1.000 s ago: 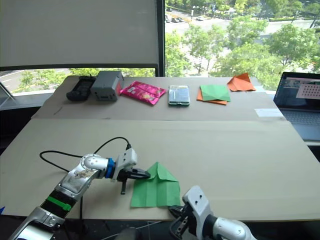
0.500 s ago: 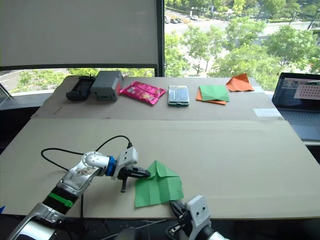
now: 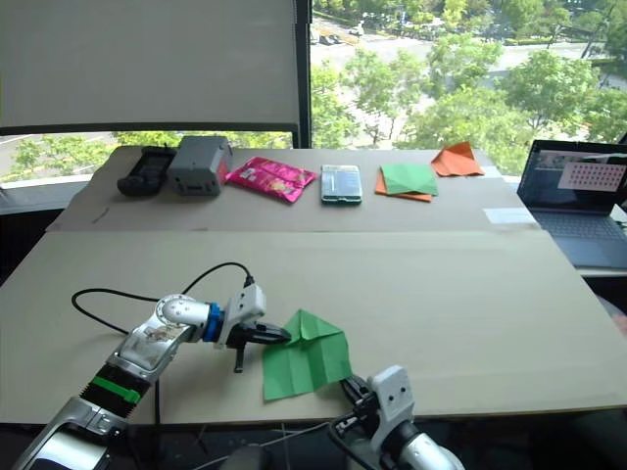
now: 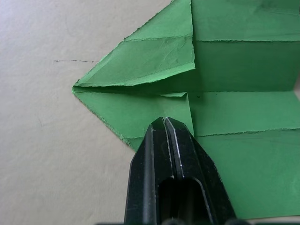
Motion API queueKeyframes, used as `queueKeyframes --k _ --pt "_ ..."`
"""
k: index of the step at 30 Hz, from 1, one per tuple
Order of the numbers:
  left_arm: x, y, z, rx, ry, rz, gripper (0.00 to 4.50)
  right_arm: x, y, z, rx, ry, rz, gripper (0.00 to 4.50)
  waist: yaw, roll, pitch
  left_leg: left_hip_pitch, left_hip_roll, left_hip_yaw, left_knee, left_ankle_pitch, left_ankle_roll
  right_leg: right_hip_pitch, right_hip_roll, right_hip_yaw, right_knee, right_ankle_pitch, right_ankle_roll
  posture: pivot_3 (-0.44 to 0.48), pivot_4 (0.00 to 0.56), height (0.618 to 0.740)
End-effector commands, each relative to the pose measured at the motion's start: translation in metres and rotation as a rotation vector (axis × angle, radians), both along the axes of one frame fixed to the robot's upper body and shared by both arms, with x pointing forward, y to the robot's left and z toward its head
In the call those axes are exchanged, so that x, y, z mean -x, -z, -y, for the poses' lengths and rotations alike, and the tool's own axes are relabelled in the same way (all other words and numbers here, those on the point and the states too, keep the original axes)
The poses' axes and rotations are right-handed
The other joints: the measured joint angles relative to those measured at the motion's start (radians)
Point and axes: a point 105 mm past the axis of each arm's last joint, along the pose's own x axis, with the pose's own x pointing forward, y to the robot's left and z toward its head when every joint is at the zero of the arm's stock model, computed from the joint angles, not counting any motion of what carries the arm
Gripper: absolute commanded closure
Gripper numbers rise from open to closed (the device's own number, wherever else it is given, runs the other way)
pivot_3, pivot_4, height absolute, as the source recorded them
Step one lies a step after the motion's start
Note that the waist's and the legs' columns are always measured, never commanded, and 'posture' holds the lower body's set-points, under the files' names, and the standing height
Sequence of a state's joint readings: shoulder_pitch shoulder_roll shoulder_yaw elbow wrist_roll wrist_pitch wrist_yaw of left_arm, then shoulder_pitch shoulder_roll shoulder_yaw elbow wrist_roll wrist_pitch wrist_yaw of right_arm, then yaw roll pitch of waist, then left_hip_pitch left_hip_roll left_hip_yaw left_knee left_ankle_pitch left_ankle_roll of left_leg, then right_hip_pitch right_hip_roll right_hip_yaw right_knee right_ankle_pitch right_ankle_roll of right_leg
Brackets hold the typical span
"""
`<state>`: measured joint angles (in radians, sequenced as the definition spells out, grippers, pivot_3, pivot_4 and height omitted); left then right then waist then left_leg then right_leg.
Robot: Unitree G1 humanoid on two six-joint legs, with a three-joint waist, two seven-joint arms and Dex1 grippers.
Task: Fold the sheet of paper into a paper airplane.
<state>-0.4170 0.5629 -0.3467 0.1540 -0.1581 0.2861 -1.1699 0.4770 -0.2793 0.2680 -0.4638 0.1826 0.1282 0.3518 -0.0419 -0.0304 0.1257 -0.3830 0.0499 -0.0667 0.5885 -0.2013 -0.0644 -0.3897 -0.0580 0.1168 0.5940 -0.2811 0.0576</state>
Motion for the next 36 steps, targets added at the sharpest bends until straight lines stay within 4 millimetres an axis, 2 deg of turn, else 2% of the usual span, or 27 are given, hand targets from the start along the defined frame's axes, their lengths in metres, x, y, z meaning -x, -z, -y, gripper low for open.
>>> queueKeyframes --k 1,5,9,12,15,18,20,24,26,30,36 --pt "0.007 0.022 -0.007 -0.074 -0.021 -0.067 4.48 -0.038 -0.034 0.013 0.006 0.064 0.157 4.5 -0.001 -0.006 0.002 0.0 0.001 0.0 -0.001 0.0 0.0 -0.001 0.0 -0.001 -0.001 0.0 0.0 0.0 0.15 0.736" --pt "0.007 0.022 -0.008 -0.073 -0.023 -0.065 4.48 -0.045 -0.048 0.011 0.003 0.037 0.188 4.5 -0.004 -0.013 0.002 -0.002 0.002 0.0 -0.001 0.0 0.001 0.002 -0.001 -0.003 -0.005 0.0 -0.001 0.0 0.15 0.736" --pt "0.008 0.021 -0.008 -0.071 -0.027 -0.066 4.48 -0.046 -0.055 0.009 0.034 0.002 0.185 4.5 -0.004 -0.014 0.002 -0.002 0.002 0.001 -0.001 0.001 0.002 0.001 -0.001 -0.005 -0.008 0.001 -0.001 0.0 0.15 0.736" --pt "0.008 0.021 -0.008 -0.07 -0.03 -0.067 4.48 -0.05 -0.063 0.017 0.096 -0.004 0.176 4.5 -0.003 -0.011 0.003 0.0 0.002 0.005 0.0 0.001 0.002 0.0 -0.001 -0.002 -0.006 0.001 -0.001 0.0 0.15 0.736" --pt "0.009 0.022 -0.008 -0.069 -0.03 -0.069 4.48 -0.059 -0.071 0.025 0.178 -0.008 0.182 4.5 0.008 -0.002 0.004 0.006 -0.001 0.007 0.006 0.001 0.002 -0.003 -0.001 0.002 0.001 0.002 0.001 0.0 0.15 0.736" --pt "0.01 0.022 -0.008 -0.07 -0.031 -0.07 4.48 -0.064 -0.075 0.025 0.214 -0.026 0.176 4.5 0.024 0.003 0.001 0.011 -0.002 0.01 0.002 0.001 0.002 0.001 0.002 0.006 0.007 0.004 0.004 0.0 0.15 0.736" --pt "0.009 0.022 -0.008 -0.069 -0.034 -0.069 4.48 -0.063 -0.071 0.022 0.219 -0.045 0.143 4.5 0.025 0.005 -0.001 0.011 -0.002 0.01 0.002 0.005 0.011 0.001 0.003 0.007 0.016 0.005 0.005 0.0 0.15 0.736" --pt "0.01 0.022 -0.009 -0.07 -0.038 -0.068 4.48 -0.06 -0.057 0.023 0.245 -0.051 0.075 4.5 0.024 0.007 -0.007 0.012 -0.002 0.009 0.002 -0.001 0.022 0.004 0.004 0.007 0.016 0.005 0.006 0.0 0.15 0.736" --pt "0.01 0.021 -0.008 -0.068 -0.039 -0.069 4.48 -0.058 -0.048 0.03 0.287 -0.061 0.035 4.5 0.023 0.007 -0.007 0.011 -0.002 0.009 0.002 -0.001 0.023 0.004 0.004 0.007 0.016 0.005 0.006 0.0 0.15 0.736" --pt "0.011 0.021 -0.008 -0.07 -0.038 -0.069 4.48 -0.047 -0.045 0.042 0.316 -0.131 -0.03 4.5 0.02 0.005 -0.005 0.011 -0.003 0.01 0.004 -0.001 0.022 0.004 0.004 0.007 0.015 0.005 0.006 0.0 0.15 0.736" --pt "0.011 0.022 -0.007 -0.071 -0.033 -0.069 4.48 -0.021 -0.04 0.044 0.299 -0.298 -0.156 4.5 0.012 0.003 -0.003 0.012 -0.002 0.009 0.004 -0.006 0.015 0.002 0.003 0.007 0.015 0.005 0.005 0.0 0.15 0.736"
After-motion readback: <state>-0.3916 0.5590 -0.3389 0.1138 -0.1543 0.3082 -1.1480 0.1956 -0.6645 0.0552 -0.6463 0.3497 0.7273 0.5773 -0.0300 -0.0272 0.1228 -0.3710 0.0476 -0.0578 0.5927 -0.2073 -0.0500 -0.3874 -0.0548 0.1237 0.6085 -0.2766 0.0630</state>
